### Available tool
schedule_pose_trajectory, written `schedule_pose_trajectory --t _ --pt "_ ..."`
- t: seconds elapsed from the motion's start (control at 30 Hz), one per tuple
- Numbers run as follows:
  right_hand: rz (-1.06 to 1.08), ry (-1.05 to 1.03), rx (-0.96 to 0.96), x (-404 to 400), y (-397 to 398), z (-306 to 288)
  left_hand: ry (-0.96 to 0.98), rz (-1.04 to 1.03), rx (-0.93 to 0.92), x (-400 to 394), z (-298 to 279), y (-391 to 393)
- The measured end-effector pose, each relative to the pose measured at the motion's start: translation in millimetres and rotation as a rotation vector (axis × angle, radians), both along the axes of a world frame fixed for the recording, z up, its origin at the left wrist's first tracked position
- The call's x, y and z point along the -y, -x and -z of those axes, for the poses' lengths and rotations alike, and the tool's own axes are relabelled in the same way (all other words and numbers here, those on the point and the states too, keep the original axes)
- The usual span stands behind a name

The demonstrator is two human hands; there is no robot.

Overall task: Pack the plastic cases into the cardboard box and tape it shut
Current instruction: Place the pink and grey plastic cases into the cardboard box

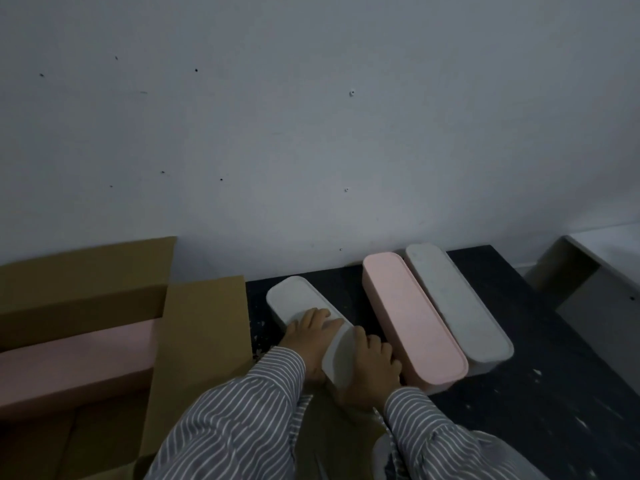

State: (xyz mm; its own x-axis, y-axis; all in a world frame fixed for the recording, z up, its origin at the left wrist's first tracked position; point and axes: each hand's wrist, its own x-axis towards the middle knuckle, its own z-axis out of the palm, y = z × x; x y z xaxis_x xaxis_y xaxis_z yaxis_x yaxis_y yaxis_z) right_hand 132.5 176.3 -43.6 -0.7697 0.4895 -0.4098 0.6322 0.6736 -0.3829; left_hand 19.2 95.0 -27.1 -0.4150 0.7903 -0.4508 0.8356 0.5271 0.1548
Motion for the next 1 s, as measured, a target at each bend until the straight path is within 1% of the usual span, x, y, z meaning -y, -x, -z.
schedule_pose_trajectory --t 0.17,0.4,0.5,0.63,0.83,1.0 --pt "0.003 -0.02 -0.092 0.6 3.8 -8.3 -0.023 -0.003 -0.04 3.8 -7.8 10.6" --pt "-0.054 -0.146 -0.224 -8.8 3.5 -40.2 -0.163 0.001 -0.163 7.5 -29.3 32.4" --pt "-0.068 -0.174 -0.279 -13.6 3.4 -64.8 -0.226 0.011 -0.25 6.1 -48.4 36.3" --pt "-0.103 -0.193 -0.355 -16.4 1.1 -104.1 -0.291 0.054 -0.469 12.1 -85.8 40.1" --pt "-0.221 -0.254 -0.448 4.2 2.9 -148.0 -0.324 0.041 -0.617 50.0 -139.2 42.4" --pt "-0.339 -0.292 -0.473 45.6 20.4 -170.9 -0.356 0.023 -0.689 104.7 -157.1 57.1"
